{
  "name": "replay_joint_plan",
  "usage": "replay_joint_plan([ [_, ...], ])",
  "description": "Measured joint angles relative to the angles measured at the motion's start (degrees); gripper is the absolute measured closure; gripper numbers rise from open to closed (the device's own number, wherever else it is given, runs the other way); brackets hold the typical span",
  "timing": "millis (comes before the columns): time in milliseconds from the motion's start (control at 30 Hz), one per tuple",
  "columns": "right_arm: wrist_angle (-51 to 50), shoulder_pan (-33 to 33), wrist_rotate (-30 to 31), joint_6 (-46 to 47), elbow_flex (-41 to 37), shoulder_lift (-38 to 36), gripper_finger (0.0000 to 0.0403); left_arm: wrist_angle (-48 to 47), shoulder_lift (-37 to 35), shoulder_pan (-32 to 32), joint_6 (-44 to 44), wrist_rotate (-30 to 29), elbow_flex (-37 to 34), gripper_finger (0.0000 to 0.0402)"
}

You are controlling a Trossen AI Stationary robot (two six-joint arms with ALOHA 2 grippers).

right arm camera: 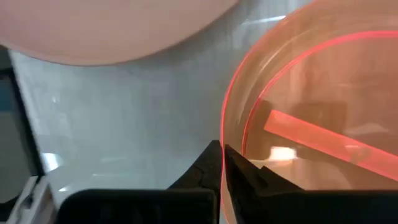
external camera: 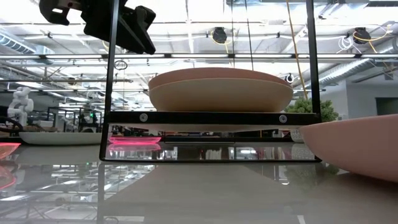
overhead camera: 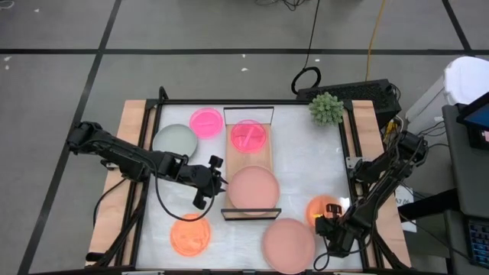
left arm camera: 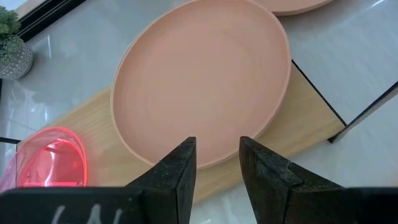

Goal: Place and stack plates onto a shelf
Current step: Stack the right orange plate on top of the pink plate on the shelf

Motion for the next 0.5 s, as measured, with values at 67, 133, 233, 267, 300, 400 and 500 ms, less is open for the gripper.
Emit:
replay_joint_plan([
  [67,0.02,-0.06,0.0,0.37,0.0,-0.97,0.0402,0.0,0.0,0.0,0.03,-0.01,0.0,0.0272],
  [133,-0.1,-0.11,0.01,1.11,0.0,-1.94,0.0402,0.0,0.0,0.0,0.03,0.0,0.0,0.0272],
  [233,-0.44,-0.13,0.1,1.49,0.0,-3.27,0.0402,0.0,0.0,0.0,0.12,0.0,0.0,0.0272],
  [267,-0.58,-0.13,0.23,1.49,0.0,-3.71,0.0402,0.0,0.0,0.0,0.18,0.0,0.0,0.0272],
  [300,-0.76,-0.13,0.3,1.49,0.0,-4.21,0.0402,0.0,0.0,0.0,0.2,0.0,0.0,0.0272],
  [400,-1.64,-0.8,0.42,1.45,0.0,-5.68,0.0403,0.0,0.0,0.0,0.17,0.0,0.0,0.0272],
  [500,-3.85,-1.77,2.14,0.8,0.0,-7.4,0.0403,-0.02,0.0,0.0,-0.64,0.0,0.0,0.0272],
])
